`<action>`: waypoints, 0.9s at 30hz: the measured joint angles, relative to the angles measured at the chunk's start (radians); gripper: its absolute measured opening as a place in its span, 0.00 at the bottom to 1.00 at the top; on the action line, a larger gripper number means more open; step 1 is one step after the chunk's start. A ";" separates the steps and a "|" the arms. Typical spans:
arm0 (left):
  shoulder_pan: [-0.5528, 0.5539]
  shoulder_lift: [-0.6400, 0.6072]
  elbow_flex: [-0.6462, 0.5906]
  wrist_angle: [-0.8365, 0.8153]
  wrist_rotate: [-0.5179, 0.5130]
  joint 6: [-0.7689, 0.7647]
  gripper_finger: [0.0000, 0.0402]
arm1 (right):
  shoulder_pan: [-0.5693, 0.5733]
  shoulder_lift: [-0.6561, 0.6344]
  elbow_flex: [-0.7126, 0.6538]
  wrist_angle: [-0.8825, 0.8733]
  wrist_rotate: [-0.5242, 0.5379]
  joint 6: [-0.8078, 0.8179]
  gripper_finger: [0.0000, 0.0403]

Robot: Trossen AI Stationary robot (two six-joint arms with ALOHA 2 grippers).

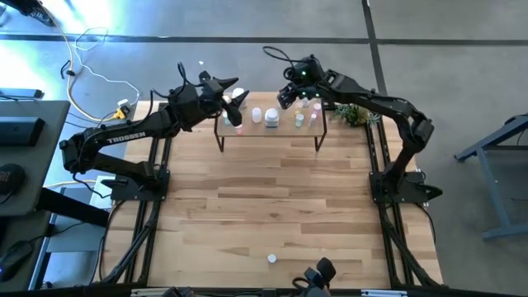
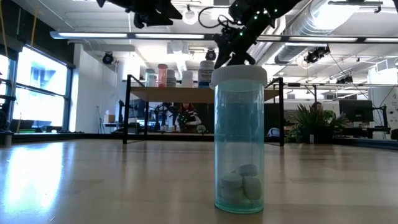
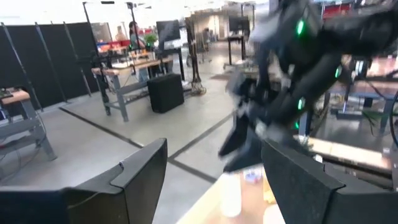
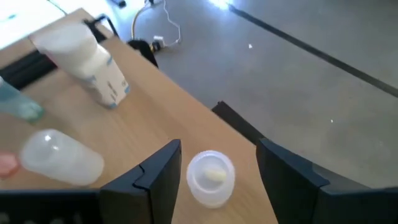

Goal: Pick and place medicine bottles onto shelf by color
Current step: Put the blue pill bottle on the shelf

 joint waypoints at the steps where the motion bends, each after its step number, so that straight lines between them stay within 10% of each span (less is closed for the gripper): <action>1: 0.000 0.000 0.000 -0.013 0.000 0.000 0.63 | 0.000 -0.010 0.000 0.000 0.000 0.001 0.50; 27: -0.142 0.000 0.000 -0.302 0.298 0.069 0.63 | 0.275 -0.225 0.000 -0.435 -0.075 0.228 0.49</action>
